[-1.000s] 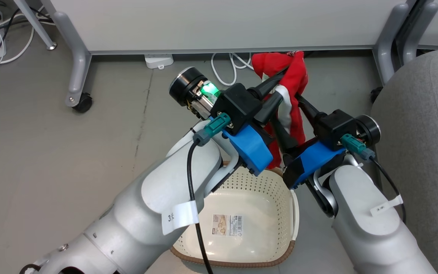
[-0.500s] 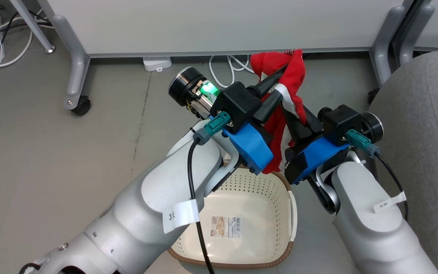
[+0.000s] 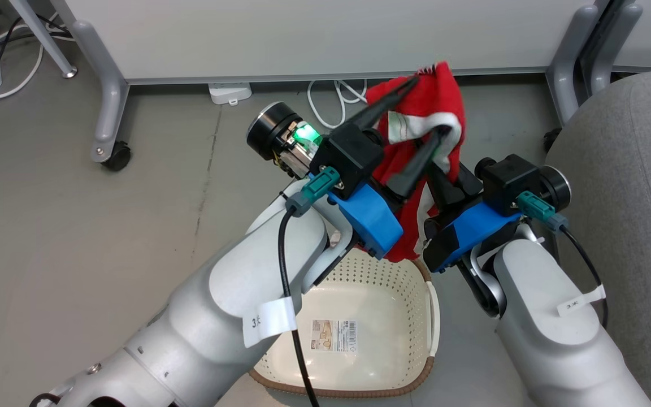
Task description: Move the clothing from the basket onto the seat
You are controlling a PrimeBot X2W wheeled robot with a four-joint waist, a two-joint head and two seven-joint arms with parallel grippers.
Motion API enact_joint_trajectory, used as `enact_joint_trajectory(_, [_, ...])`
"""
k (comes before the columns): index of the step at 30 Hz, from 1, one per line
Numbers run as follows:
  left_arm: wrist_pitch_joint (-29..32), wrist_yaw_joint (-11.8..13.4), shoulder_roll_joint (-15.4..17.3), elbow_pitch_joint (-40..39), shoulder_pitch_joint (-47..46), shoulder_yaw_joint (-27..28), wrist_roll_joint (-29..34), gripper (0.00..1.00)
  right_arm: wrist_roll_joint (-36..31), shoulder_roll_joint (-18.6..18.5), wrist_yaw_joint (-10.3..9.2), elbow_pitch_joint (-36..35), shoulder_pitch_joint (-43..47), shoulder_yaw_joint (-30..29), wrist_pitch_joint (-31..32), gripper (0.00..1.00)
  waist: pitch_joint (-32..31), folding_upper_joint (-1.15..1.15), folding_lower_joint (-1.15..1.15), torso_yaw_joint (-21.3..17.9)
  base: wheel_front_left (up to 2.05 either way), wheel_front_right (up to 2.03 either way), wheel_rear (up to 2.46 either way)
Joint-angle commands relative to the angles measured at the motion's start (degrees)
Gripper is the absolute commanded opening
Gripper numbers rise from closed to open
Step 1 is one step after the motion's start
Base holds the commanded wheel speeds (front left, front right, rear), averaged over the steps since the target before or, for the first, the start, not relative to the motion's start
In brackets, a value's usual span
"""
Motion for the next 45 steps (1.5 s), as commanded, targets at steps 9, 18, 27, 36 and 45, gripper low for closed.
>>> enact_joint_trajectory(9, [-0.3, 0.3, 0.0, 1.0, 0.6, 0.7, 0.9, 1.0, 1.0, -0.1, 0.01, -1.6, -0.4, -1.0, 0.0, 0.0, 0.8, 0.0, 0.0, -0.3, 0.0, 0.0, 0.0])
enact_joint_trajectory(18, [-0.3, 0.3, 0.2, 1.0, 1.7, 1.8, 2.4, 1.0, -0.4, -0.1, 0.01, -4.0, -1.4, -4.5, 0.0, 0.0, 2.6, 0.0, 0.0, -3.2, 0.0, 0.0, 0.0])
enact_joint_trajectory(27, [-0.3, -0.2, 0.3, 0.5, 2.9, 1.7, 4.0, 1.0, -2.5, -0.1, 0.01, -6.7, -0.5, -9.7, 0.0, 0.0, 4.8, 0.0, 0.0, -7.6, 0.0, 0.0, 0.0])
enact_joint_trajectory(36, [-0.3, -0.5, 0.4, 0.6, 4.2, 1.5, 5.4, 1.0, -6.0, 0.0, 0.01, -10.8, 2.0, -14.7, 0.0, 0.0, 6.4, 0.0, 0.0, -13.3, 0.0, 0.0, 0.0])
enact_joint_trajectory(45, [-0.3, -0.6, 1.2, 0.3, 6.0, 2.3, 6.6, 1.0, -6.8, 0.0, 0.01, -15.1, 5.6, -19.7, 0.0, 0.0, 6.6, 0.0, 0.0, -19.7, 0.0, 0.0, 0.0])
